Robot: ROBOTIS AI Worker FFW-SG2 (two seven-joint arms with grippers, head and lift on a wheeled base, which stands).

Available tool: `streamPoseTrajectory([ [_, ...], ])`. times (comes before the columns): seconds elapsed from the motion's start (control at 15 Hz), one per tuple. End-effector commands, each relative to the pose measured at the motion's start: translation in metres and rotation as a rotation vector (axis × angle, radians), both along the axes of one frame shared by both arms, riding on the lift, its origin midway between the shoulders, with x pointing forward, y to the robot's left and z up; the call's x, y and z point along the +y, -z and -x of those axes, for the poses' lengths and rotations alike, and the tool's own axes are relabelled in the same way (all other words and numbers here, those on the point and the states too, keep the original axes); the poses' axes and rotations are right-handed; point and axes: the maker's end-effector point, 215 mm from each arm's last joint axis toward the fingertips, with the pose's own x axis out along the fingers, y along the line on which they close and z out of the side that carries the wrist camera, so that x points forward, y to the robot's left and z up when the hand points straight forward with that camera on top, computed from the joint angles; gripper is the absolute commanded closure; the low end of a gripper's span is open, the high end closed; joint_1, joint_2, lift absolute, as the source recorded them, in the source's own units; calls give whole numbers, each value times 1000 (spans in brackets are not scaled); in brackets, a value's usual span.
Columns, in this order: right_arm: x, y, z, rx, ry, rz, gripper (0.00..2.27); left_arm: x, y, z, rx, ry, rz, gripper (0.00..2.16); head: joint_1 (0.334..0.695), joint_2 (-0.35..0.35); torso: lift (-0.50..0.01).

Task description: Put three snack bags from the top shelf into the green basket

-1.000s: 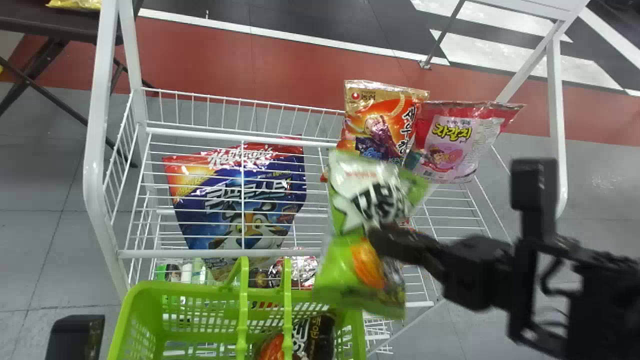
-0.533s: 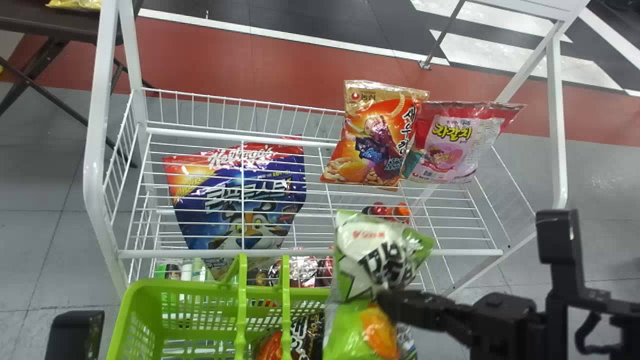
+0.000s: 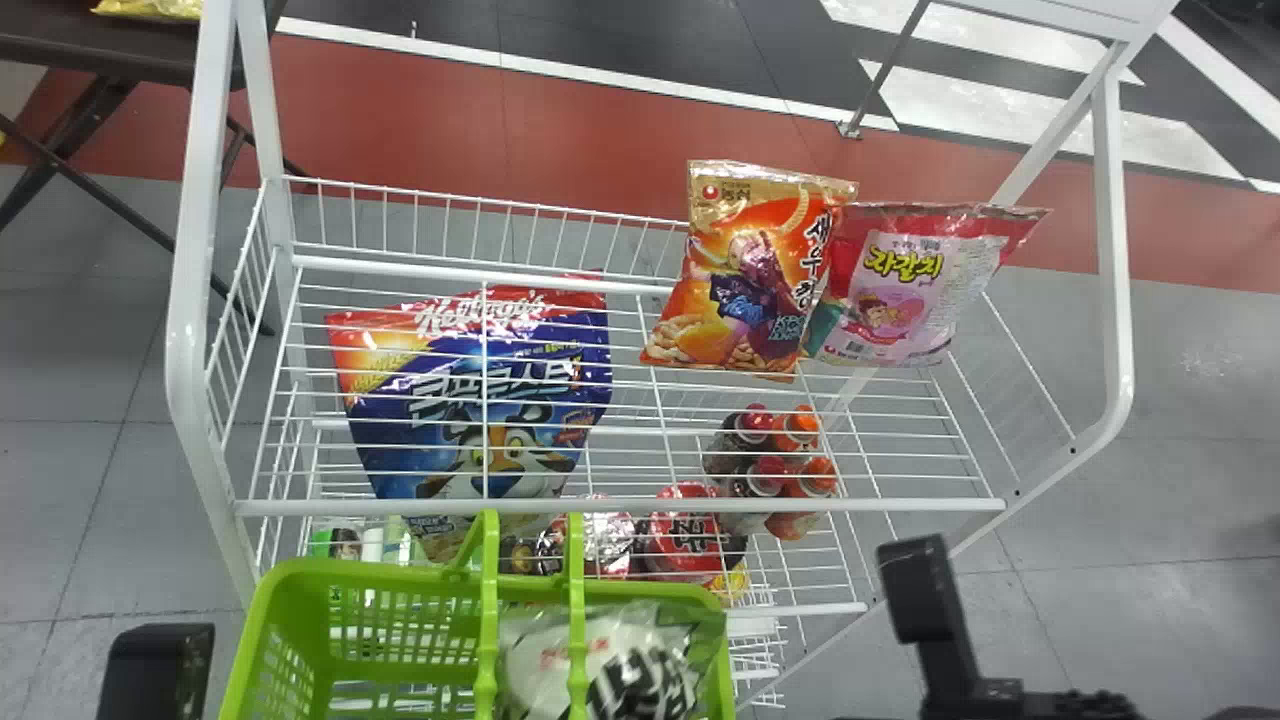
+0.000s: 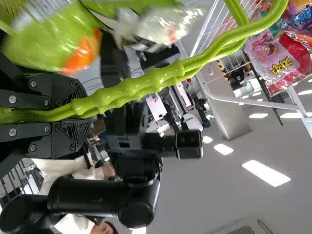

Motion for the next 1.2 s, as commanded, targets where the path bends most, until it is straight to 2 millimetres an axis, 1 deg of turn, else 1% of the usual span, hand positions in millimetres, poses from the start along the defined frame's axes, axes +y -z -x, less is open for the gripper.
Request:
streamPoseTrajectory([
  [0.0, 16, 25, 12, 83, -19, -39, 2246, -2, -2, 3, -1, 5, 2, 1575, 695, -350, -46],
  [0.13, 28, 49, 26, 159, -37, -52, 2246, -1, -1, 4, 0, 5, -1, 1575, 695, -350, -46],
  [0.2, 35, 57, 34, 196, -46, -69, 2246, -1, -1, 5, 2, 5, -1, 1575, 695, -350, -46],
  [0.27, 43, 66, 38, 217, -51, -95, 2246, -2, -2, 5, 0, 6, 0, 1575, 695, -350, -46],
  [0.33, 52, 68, 17, 147, -30, -132, 2246, -2, -1, 6, 3, 7, -1, 1575, 695, -350, -46],
  [0.4, 59, 69, 0, 89, -15, -155, 2246, -3, -2, 6, 2, 9, 0, 1575, 695, -350, -46],
  [0.47, 67, 65, -25, -8, 8, -197, 2246, -3, -1, 7, 2, 7, -1, 1575, 695, -350, -46],
  [0.53, 70, 62, -42, -75, 27, -217, 2246, -3, -2, 7, 2, 9, 0, 1575, 695, -350, -46],
  [0.67, 69, 57, -61, -148, 50, -232, 2243, -3, -2, 9, 3, 9, 2, 1575, 695, -350, -46],
  [0.73, 68, 56, -62, -154, 52, -235, 2162, -2, -3, 9, 2, 7, 0, 1575, 695, -350, -46],
  [0.8, 65, 56, -60, -143, 50, -234, 1659, -2, -2, 9, 3, 7, 0, 1575, 695, -350, -46],
  [0.87, 61, 55, -55, -121, 46, -230, 522, -3, -3, 9, 3, 6, 1, 1575, 695, -350, -46],
  [0.93, 54, 55, -43, -78, 39, -212, -1, -3, -2, 8, 2, 6, -1, 1575, 695, -350, -46],
  [1.0, 46, 53, -31, -36, 31, -191, -1, -2, -1, 9, 3, 5, -3, 1575, 695, -350, -46],
  [1.13, 30, 43, -11, 30, 20, -154, 49, -2, -1, 9, 3, 5, -3, 1575, 695, -350, -46],
])
